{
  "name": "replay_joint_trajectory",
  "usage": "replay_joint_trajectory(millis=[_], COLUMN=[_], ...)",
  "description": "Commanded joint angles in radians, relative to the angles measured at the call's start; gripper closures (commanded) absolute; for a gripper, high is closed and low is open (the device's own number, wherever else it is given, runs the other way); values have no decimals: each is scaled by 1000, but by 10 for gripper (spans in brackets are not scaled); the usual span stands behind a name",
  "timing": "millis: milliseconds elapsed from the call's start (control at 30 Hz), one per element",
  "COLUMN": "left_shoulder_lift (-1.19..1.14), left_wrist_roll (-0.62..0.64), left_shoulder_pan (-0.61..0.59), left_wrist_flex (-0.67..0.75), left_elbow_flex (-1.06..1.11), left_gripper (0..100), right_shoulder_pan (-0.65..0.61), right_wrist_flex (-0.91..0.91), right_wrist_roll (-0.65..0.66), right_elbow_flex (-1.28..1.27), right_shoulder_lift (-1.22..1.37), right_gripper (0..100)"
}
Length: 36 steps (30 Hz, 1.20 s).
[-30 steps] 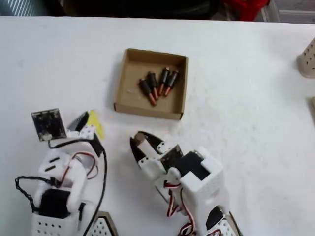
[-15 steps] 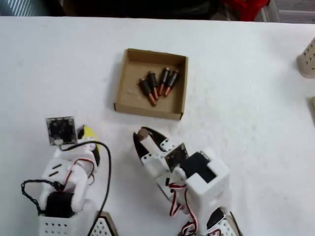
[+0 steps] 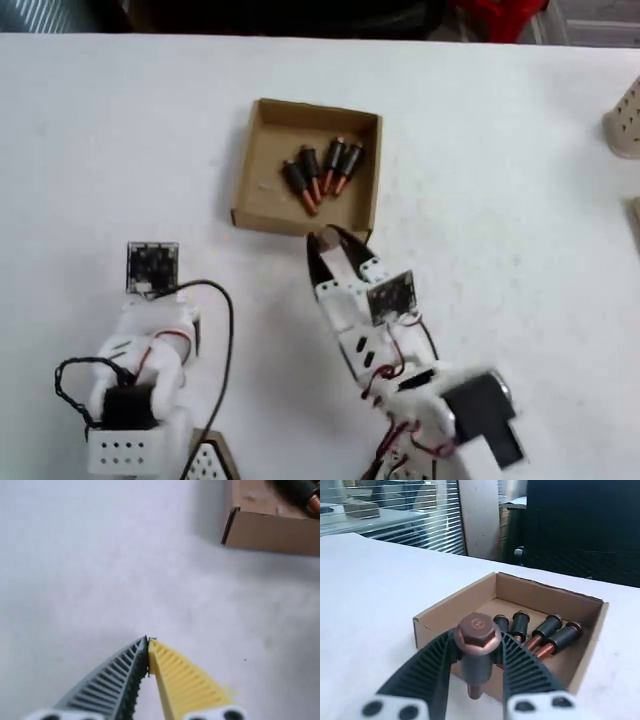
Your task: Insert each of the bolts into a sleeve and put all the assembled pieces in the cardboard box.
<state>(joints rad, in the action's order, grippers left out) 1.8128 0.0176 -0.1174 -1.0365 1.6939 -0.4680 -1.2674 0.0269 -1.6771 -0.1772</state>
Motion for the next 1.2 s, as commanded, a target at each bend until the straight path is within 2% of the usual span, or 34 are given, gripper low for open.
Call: replay_joint_trajectory(millis=[0,200,300,467,600,867,1167], left_shoulder_lift=[10,10,10,10,10,10,10], left_wrist_roll=[-35,-40,-40,-40,-41,-41,-41], left_shoulder_pan=[-24,-24,-24,-24,-24,-24,-45], left_wrist_flex=[-17,-18,-18,-18,-18,-20,-58], left_elbow_flex=[-2,-2,-2,-2,-2,-2,-2], left_gripper=[977,977,977,977,977,977,977], right_shoulder_pan=[54,165,191,206,203,206,209], right_wrist_flex=[291,963,1182,1337,1501,1759,1851], right_wrist_roll=[9,8,8,9,8,6,6], right_elbow_flex=[35,232,316,462,644,1103,1499], right_shoulder_lift=[-234,-555,-650,-685,-599,-160,303], right_gripper=[983,982,982,981,981,981,981])
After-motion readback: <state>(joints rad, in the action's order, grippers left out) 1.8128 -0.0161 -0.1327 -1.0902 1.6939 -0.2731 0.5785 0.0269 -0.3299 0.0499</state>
